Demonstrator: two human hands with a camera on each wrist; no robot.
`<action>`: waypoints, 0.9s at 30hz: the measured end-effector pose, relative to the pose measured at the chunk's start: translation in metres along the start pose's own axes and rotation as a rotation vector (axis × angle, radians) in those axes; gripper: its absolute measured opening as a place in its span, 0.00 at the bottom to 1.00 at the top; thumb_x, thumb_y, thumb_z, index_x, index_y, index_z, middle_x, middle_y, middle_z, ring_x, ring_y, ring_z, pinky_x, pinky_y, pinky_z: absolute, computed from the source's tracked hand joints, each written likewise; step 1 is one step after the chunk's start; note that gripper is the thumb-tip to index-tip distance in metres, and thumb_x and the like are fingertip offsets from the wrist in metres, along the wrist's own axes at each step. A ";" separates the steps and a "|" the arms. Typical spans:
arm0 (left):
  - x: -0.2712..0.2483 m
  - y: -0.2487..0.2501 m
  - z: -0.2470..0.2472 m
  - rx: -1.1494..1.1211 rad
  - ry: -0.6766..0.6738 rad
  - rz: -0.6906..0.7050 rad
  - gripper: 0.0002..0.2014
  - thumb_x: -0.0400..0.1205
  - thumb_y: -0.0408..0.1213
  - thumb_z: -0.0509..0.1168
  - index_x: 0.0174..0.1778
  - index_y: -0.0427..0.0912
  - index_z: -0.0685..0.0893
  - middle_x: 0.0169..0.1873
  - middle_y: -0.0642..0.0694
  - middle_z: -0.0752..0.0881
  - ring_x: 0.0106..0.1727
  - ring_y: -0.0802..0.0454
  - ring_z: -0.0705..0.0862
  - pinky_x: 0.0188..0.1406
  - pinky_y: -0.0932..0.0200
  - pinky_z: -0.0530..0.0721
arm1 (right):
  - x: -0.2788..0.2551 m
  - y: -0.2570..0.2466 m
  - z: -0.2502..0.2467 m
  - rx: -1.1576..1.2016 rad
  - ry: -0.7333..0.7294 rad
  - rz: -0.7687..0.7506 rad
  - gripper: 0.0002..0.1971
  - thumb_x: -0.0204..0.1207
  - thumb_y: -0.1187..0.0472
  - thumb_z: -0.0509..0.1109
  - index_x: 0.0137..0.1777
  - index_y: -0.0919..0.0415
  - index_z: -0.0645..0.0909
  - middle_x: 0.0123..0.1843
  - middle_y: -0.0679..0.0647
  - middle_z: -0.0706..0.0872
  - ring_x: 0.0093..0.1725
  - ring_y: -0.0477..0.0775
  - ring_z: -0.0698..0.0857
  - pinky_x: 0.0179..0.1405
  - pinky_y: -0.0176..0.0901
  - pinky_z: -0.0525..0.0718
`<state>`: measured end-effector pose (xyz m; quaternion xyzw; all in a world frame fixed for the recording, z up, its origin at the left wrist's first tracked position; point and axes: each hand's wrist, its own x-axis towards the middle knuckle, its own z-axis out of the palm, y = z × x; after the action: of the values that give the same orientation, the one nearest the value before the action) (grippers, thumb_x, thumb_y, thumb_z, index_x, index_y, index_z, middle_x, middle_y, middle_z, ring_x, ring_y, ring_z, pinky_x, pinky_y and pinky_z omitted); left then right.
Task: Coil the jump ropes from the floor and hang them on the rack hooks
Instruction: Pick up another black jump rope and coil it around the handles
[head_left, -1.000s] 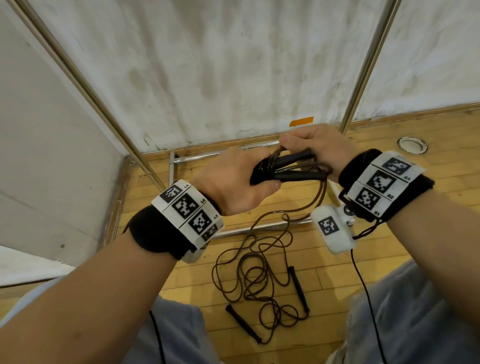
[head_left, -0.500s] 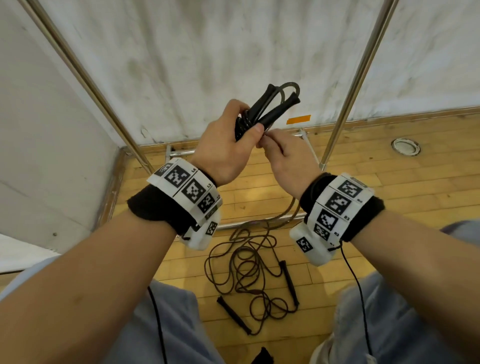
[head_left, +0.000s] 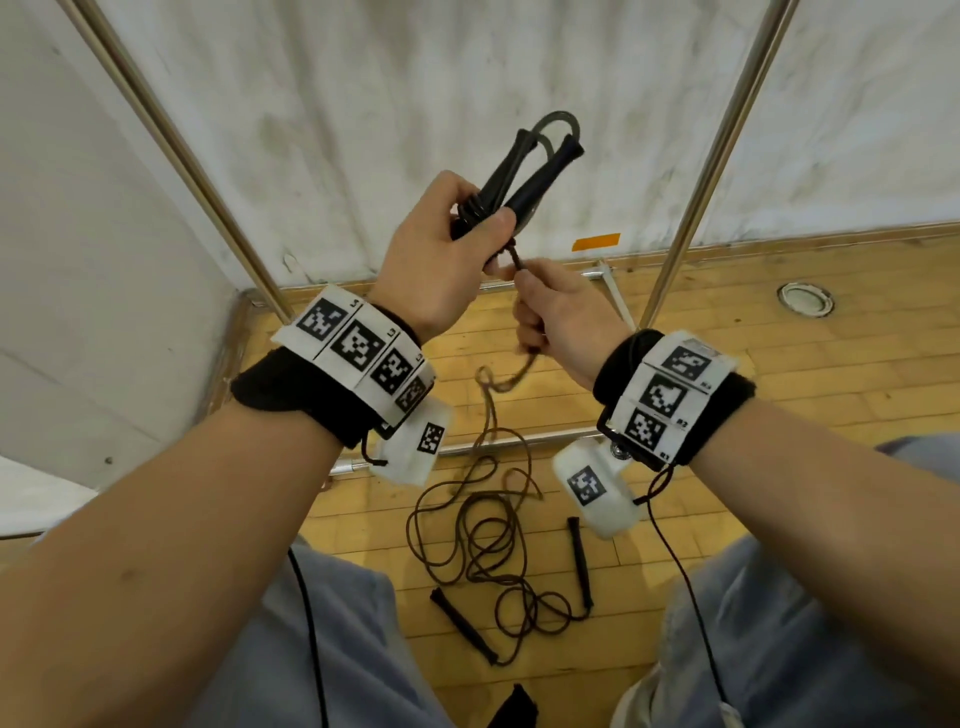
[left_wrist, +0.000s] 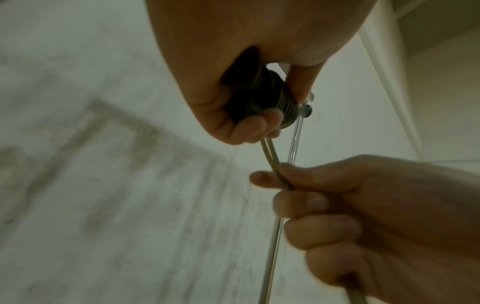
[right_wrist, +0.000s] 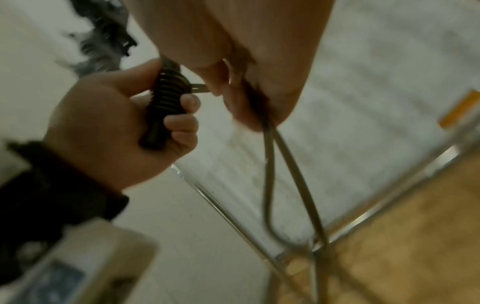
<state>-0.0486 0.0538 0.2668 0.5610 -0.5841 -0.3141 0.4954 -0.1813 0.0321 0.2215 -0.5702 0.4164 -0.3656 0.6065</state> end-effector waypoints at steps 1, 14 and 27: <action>0.001 -0.002 0.000 0.034 0.016 0.006 0.05 0.83 0.41 0.63 0.46 0.48 0.73 0.28 0.49 0.81 0.23 0.55 0.76 0.29 0.55 0.73 | 0.000 0.001 -0.001 -0.164 0.047 -0.075 0.08 0.85 0.58 0.56 0.55 0.57 0.75 0.30 0.48 0.72 0.26 0.45 0.71 0.28 0.37 0.73; 0.009 -0.026 -0.010 0.640 0.078 0.092 0.15 0.81 0.46 0.65 0.53 0.50 0.63 0.38 0.57 0.76 0.34 0.57 0.76 0.27 0.66 0.66 | 0.003 0.004 -0.010 -0.715 0.096 -0.200 0.10 0.84 0.54 0.57 0.44 0.56 0.75 0.30 0.43 0.73 0.30 0.42 0.72 0.27 0.32 0.65; 0.007 -0.045 -0.005 0.930 -0.366 -0.083 0.15 0.82 0.44 0.65 0.61 0.46 0.71 0.38 0.54 0.76 0.36 0.56 0.76 0.29 0.61 0.69 | -0.011 -0.012 -0.018 -0.923 -0.045 -0.237 0.19 0.84 0.52 0.57 0.36 0.59 0.79 0.25 0.47 0.73 0.25 0.46 0.72 0.26 0.39 0.67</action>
<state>-0.0276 0.0401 0.2280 0.6809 -0.7168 -0.1329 0.0693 -0.2014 0.0346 0.2340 -0.8314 0.4542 -0.1968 0.2526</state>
